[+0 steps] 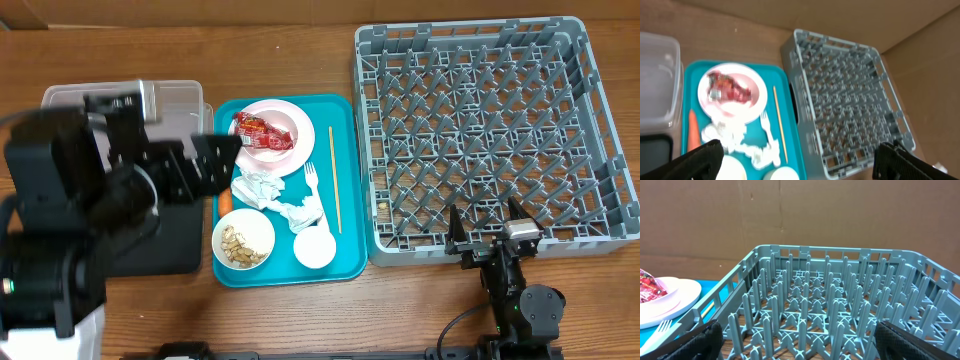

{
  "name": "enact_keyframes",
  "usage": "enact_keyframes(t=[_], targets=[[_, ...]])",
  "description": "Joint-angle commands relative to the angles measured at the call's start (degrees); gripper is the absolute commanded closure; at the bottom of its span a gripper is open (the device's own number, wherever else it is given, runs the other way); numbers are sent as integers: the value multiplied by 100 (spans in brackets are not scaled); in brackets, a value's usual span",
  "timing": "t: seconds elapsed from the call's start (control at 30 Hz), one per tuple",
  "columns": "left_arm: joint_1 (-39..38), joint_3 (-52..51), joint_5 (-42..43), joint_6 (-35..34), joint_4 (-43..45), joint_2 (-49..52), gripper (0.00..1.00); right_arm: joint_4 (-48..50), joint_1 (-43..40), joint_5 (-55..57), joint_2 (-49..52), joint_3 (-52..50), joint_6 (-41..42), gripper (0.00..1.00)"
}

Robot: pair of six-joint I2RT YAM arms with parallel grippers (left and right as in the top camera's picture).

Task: Sort waste into correct bins and load items into the dishwasher
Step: 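Move the left gripper over the crumpled white tissue on the teal tray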

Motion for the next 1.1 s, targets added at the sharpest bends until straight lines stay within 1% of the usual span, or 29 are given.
enact_keyframes(t=[0.0,0.1,0.17,0.3,0.33,0.4,0.43,0.47,0.5,0.53,0.6,0.63,0.7,0.73,0.87,0.93,0.97,1.0,1.03,1.07], targets=[[-37,146,46,136,-11,413,0,24,39,-9,-61,-61,-39,0],[-37,140,59,166,-223,833,0,24,39,-9,-61,-61,-37,0],[-37,129,57,302,-317,1069,0,24,39,-9,-61,-61,-39,0],[-44,129,107,306,-579,1593,0,24,39,-9,-61,-61,-37,0],[-55,129,107,306,-651,1731,3,24,39,-9,-61,-61,-39,0],[-107,129,98,306,-774,1954,19,24,39,-9,-61,-61,-39,0],[-162,129,85,304,-868,2081,33,24,39,-9,-61,-61,-37,0],[-205,129,83,304,-933,2173,44,24,39,-9,-61,-61,-37,0],[-286,129,15,304,-1001,2280,50,24,39,-9,-61,-61,-39,0],[-367,129,-96,304,-1047,2352,60,24,39,-9,-61,-61,-39,0],[-610,129,-564,166,-1134,2496,67,24,39,-9,-61,-61,-39,0],[-715,129,-804,42,-1165,2535,68,24,39,-9,-61,-61,-37,0],[-1019,129,-1471,-306,-1231,2643,78,24,39,-9,-61,-61,-37,0],[-1167,129,-1661,-369,-1231,2693,83,24,39,-9,-61,-61,-39,0],[-1650,129,-1832,-361,-1056,2844,82,24,39,-9,-61,-61,-37,0],[-1823,129,-1840,-358,-1001,2900,84,24,39,-9,-61,-61,-37,0],[-1878,129,-1888,-354,-933,2922,82,24,39,-9,-61,-61,-37,0],[-1917,129,-1906,-328,-835,2944,73,24,39,-9,-61,-61,-37,0],[-1934,129,-1888,-286,-750,2957,69,24,39,-9,-61,-61,-37,0],[-1950,129,-1884,-291,-702,2986,69,24,39,-9,-61,-61,-37,0]])
